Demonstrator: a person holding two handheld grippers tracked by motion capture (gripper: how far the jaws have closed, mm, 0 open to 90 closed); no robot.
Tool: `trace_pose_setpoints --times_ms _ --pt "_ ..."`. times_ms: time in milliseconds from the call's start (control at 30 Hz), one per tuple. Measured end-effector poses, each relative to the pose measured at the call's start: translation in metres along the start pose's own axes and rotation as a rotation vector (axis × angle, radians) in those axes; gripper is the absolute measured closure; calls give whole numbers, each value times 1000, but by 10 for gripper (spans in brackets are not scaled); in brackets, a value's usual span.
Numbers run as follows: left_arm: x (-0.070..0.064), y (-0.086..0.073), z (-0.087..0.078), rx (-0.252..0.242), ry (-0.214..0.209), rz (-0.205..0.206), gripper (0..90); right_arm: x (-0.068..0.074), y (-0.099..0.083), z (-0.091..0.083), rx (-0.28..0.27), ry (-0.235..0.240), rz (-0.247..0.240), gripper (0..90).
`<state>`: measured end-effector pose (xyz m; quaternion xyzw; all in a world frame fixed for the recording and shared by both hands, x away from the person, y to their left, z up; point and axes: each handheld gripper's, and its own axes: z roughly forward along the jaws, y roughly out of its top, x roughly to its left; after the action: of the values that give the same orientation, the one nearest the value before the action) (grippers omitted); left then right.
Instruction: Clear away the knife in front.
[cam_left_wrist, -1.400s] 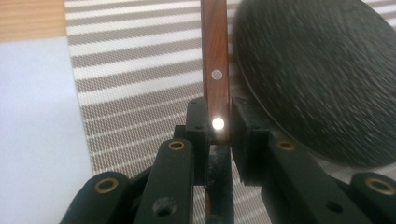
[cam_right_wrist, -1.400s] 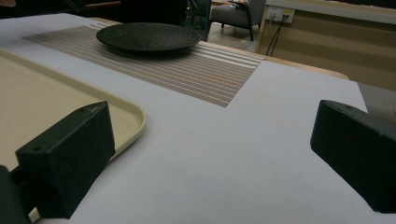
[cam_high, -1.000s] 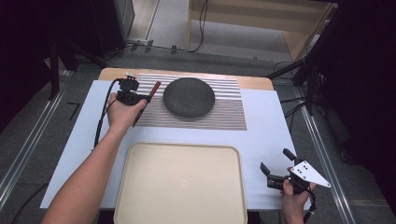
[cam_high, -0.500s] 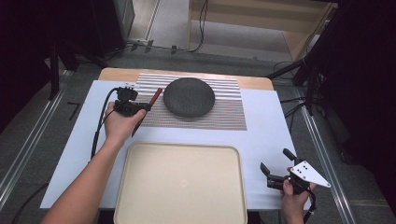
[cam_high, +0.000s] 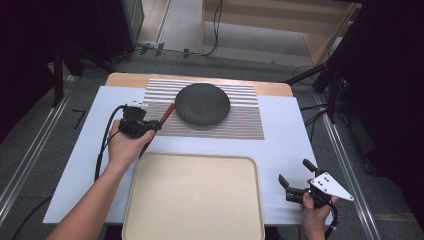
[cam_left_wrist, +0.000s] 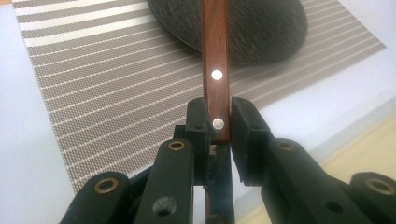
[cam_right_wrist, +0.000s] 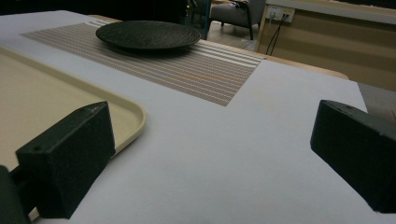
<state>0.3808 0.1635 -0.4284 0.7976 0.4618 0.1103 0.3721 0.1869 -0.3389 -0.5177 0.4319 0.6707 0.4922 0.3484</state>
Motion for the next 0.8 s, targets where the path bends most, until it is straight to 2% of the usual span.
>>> trace_pose_setpoints --times_ms 300,567,800 --pt "-16 -15 -13 -26 -19 24 775 0 0 0 1 0 0 0" --pt "-29 -34 -21 -33 -56 19 775 0 0 0 -1 2 1 0" --pt "-39 -49 -29 -48 -56 24 775 0 0 0 0 2 0 0"
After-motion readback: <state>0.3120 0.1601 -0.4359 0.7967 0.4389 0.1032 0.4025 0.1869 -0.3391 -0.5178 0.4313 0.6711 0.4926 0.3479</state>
